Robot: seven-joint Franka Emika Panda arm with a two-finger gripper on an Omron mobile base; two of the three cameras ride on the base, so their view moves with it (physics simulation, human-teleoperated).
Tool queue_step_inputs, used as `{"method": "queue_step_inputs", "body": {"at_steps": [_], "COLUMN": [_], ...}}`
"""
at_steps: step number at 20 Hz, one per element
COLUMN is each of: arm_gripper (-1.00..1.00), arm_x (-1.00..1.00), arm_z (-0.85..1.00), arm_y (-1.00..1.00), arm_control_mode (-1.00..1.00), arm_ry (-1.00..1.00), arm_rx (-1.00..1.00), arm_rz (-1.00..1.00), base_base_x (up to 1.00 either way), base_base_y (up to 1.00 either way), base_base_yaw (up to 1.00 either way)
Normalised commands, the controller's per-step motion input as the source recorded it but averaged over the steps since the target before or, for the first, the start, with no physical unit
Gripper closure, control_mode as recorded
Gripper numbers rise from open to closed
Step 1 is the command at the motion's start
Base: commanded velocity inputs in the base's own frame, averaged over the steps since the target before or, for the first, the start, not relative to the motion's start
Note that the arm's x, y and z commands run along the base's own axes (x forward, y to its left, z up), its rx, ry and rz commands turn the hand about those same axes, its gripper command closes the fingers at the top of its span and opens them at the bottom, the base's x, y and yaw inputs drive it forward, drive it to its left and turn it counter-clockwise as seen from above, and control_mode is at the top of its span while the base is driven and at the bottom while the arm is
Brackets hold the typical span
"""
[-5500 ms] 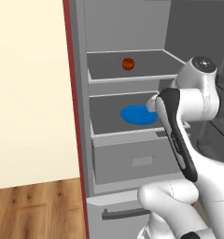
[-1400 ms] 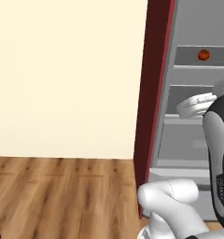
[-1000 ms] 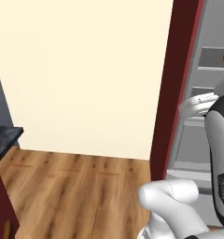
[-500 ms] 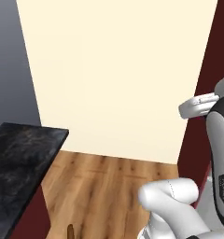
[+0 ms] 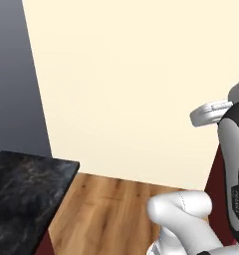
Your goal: Transport the chicken drumstick from the fridge to the microwave and turn on the microwave.
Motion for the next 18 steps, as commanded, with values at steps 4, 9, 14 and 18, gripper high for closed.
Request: {"method": "queue_step_inputs", "body": {"at_steps": [4, 9, 14, 18], "arm_gripper": [1.0, 1.0, 1.0, 1.0], "arm_x": [0.0, 0.0, 0.0, 0.0], "arm_z": [0.0, 0.0, 0.0, 0.0], "arm_y": [0.0, 0.0, 0.0, 0.0], "arm_control_mode": [1.0, 1.0, 1.0, 1.0], "arm_ry": [0.0, 0.0, 0.0, 0.0], "arm_rx": [0.0, 0.0, 0.0, 0.0], "arm_rz": [0.0, 0.0, 0.0, 0.0], "base_base_x": [0.88, 0.84, 0.54, 0.23], "base_base_y": [0.08, 0.14, 0.38, 0.5], "base_base_yaw": [0.07, 0.07, 0.16, 0.28]}}
